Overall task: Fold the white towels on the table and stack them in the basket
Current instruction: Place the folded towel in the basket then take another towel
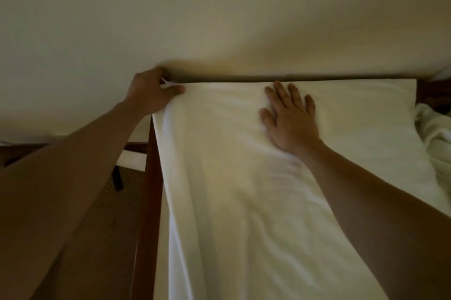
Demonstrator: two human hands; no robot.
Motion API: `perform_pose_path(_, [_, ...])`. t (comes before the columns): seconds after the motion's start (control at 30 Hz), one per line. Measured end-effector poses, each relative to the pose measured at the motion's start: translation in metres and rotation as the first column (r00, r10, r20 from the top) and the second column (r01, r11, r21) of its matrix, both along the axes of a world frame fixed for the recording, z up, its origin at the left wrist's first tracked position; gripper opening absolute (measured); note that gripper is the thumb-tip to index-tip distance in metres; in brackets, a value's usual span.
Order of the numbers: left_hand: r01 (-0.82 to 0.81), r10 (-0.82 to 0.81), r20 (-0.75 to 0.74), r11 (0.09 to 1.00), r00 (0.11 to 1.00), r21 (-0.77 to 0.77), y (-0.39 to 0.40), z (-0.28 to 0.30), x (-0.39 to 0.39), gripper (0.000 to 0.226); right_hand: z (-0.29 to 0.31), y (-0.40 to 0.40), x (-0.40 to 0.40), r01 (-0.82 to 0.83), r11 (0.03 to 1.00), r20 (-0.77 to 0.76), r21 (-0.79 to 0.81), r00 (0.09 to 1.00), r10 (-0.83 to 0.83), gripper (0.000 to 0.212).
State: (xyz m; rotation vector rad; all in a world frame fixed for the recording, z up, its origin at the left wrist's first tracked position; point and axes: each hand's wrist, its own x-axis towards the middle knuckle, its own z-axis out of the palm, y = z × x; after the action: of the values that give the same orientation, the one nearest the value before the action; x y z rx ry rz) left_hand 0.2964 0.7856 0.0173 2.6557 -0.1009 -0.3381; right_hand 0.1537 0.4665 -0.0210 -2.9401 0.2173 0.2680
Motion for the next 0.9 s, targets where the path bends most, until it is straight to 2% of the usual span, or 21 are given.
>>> perform_pose_path(0.1, [-0.210, 0.214, 0.005, 0.963, 0.977, -0.169, 0.005, 0.005, -0.044, 0.067, 0.007, -0.004, 0.011, -0.003, 0.998, -0.076, 0.060, 0.997, 0.007, 0.061])
perform_pose_path(0.17, [-0.283, 0.294, 0.026, 0.939, 0.956, -0.193, 0.003, 0.015, -0.100, 0.066, 0.016, 0.002, 0.003, 0.021, 0.995, -0.052, 0.099, 0.999, -0.016, 0.058])
perform_pose_path(0.23, [-0.286, 0.294, 0.021, 0.941, 0.955, -0.184, -0.002, 0.025, -0.173, 0.058, 0.024, 0.018, -0.027, 0.045, 0.990, 0.072, 0.135, 0.996, -0.055, 0.056])
perform_pose_path(0.3, [-0.263, 0.250, -0.089, 0.946, 0.964, -0.188, -0.008, 0.036, -0.250, 0.054, 0.026, 0.042, -0.079, 0.023, 0.987, 0.156, 0.156, 0.987, -0.048, 0.054])
perform_pose_path(0.43, [-0.122, 0.109, -0.281, 0.992, 0.954, -0.027, -0.014, 0.043, -0.364, 0.066, 0.019, 0.077, -0.206, -0.004, 0.985, 0.173, 0.174, 0.985, -0.027, 0.054])
perform_pose_path(0.5, [-0.110, 0.119, -0.343, 0.993, 0.932, 0.048, -0.013, 0.042, -0.397, 0.070, 0.015, 0.082, -0.267, 0.045, 0.988, 0.117, 0.148, 0.991, -0.063, 0.056])
perform_pose_path(0.57, [-0.127, 0.144, -0.325, 0.989, 0.935, 0.071, -0.011, 0.042, -0.417, 0.067, 0.012, 0.078, -0.315, 0.084, 0.993, 0.031, 0.085, 0.996, -0.087, 0.061])
perform_pose_path(0.67, [-0.209, 0.202, -0.256, 0.978, 0.945, -0.001, -0.004, 0.039, -0.432, 0.057, 0.007, 0.068, -0.352, 0.097, 0.995, -0.099, -0.003, 0.990, -0.097, 0.069])
perform_pose_path(0.73, [-0.357, 0.321, -0.276, 0.930, 0.906, -0.090, 0.009, 0.035, -0.433, 0.050, 0.005, 0.066, -0.363, 0.089, 0.996, -0.129, -0.007, 0.988, -0.089, 0.071])
perform_pose_path(0.83, [-0.631, 0.570, -0.297, 0.754, 0.766, -0.183, 0.040, 0.033, -0.433, 0.040, 0.004, 0.065, -0.367, 0.087, 0.996, -0.107, -0.007, 0.990, -0.088, 0.071])
perform_pose_path(0.9, [-0.682, 0.630, -0.266, 0.700, 0.729, -0.212, 0.051, 0.031, -0.440, 0.037, 0.004, 0.065, -0.366, 0.078, 0.997, -0.101, -0.002, 0.992, -0.078, 0.070])
